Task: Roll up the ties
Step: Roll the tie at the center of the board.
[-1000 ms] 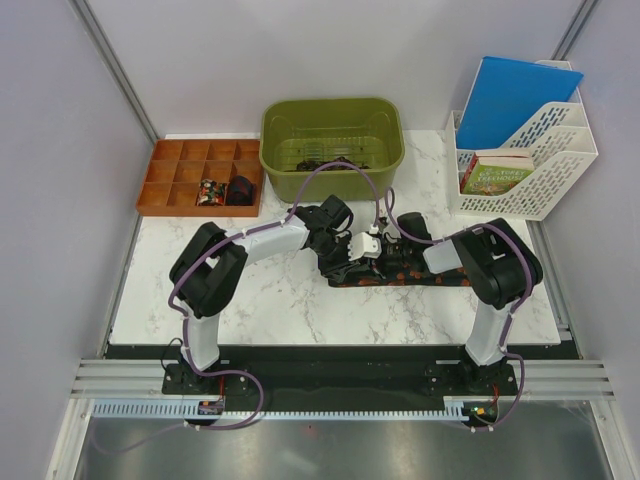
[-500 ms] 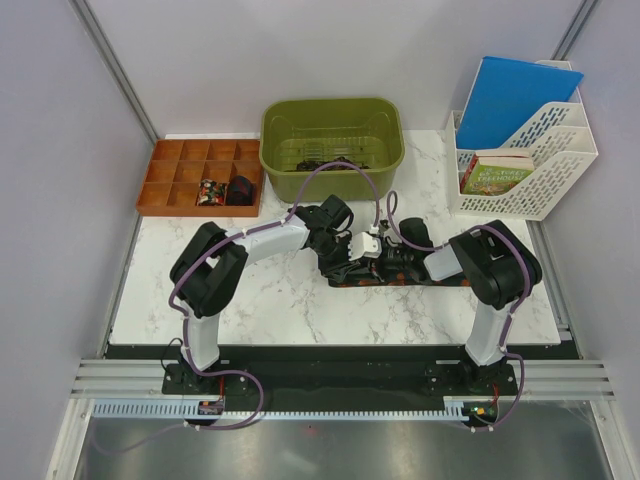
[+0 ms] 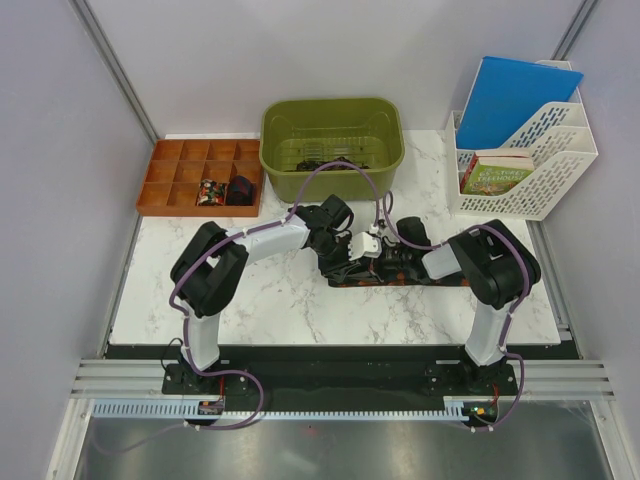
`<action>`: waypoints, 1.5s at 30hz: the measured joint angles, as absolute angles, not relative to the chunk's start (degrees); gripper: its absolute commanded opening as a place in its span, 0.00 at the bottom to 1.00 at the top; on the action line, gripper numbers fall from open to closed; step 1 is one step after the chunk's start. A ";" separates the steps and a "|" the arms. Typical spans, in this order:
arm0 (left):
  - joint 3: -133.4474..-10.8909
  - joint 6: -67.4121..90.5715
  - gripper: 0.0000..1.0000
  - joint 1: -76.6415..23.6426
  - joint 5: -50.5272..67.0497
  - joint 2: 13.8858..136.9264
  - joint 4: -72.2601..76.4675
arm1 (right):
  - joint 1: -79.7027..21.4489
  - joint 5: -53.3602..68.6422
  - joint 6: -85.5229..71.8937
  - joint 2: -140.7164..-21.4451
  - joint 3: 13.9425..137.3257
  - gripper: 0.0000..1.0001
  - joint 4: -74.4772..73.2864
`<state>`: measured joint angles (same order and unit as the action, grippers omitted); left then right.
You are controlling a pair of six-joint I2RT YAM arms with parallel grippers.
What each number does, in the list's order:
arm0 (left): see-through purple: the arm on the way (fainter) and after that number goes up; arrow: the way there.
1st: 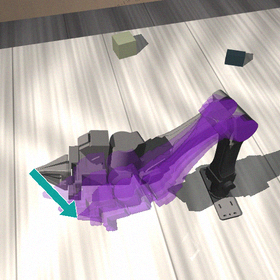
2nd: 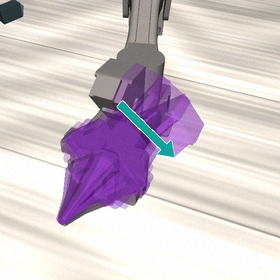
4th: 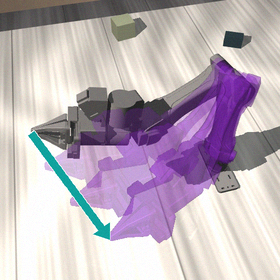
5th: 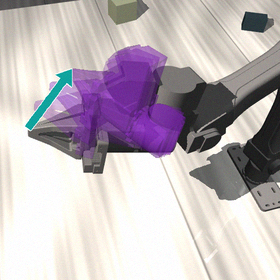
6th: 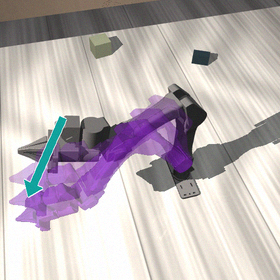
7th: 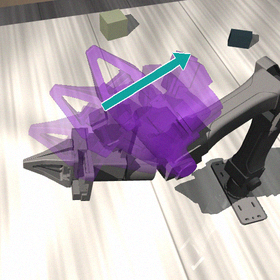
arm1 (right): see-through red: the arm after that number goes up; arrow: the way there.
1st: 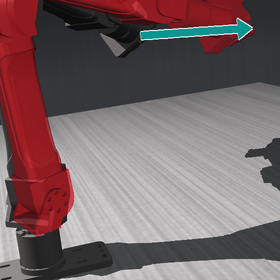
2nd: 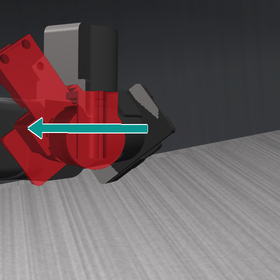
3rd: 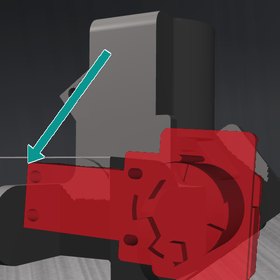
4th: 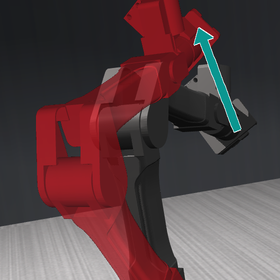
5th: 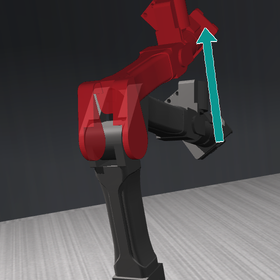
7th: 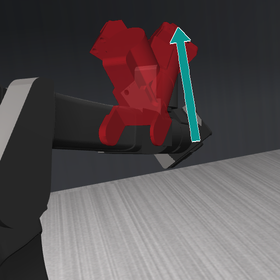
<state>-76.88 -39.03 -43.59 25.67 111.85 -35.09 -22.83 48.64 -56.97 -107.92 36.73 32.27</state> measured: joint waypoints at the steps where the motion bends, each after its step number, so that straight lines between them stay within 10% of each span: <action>1: -76.88 -39.03 0.45 -43.55 25.69 111.83 -35.09 | -22.72 49.06 -55.81 -108.12 37.54 0.00 30.79; 19: -68.55 -39.00 0.76 -38.17 27.03 106.59 -32.51 | -19.94 53.01 -41.63 -109.97 43.92 0.00 13.32; 45: -63.72 -43.13 0.74 -39.40 28.29 103.04 -25.54 | -22.63 54.92 -38.13 -116.25 53.80 0.00 1.15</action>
